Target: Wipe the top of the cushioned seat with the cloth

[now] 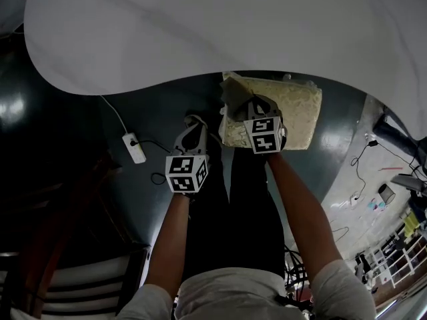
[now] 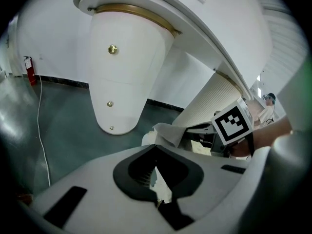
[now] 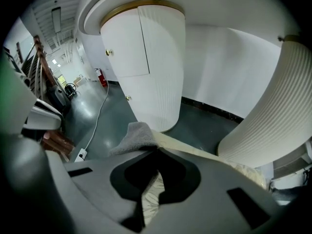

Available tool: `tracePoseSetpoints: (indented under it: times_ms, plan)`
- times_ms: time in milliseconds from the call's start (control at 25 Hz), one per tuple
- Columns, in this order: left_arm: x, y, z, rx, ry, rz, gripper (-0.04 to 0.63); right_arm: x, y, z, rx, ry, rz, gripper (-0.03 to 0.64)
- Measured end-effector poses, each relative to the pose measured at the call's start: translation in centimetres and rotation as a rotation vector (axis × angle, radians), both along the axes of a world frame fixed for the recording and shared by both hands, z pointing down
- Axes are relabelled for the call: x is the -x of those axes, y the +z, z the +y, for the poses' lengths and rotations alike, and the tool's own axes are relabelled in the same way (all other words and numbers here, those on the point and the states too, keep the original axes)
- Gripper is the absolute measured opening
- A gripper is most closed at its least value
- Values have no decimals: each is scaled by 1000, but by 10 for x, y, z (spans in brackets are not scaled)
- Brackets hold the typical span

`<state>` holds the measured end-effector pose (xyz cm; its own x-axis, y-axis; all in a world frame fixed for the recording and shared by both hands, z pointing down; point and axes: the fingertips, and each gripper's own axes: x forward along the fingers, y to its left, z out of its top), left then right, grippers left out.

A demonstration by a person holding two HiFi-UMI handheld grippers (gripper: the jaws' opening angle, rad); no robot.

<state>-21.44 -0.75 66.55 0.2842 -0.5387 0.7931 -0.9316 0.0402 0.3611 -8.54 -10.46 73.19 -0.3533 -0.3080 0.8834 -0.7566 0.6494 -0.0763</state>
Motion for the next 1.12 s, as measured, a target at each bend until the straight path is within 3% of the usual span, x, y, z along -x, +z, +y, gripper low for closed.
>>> tracePoseSetpoints:
  times_ms: [1120]
  plan:
    - [-131, -4, -61, 6, 143, 4, 14, -127, 1, -41, 15, 91, 0, 14]
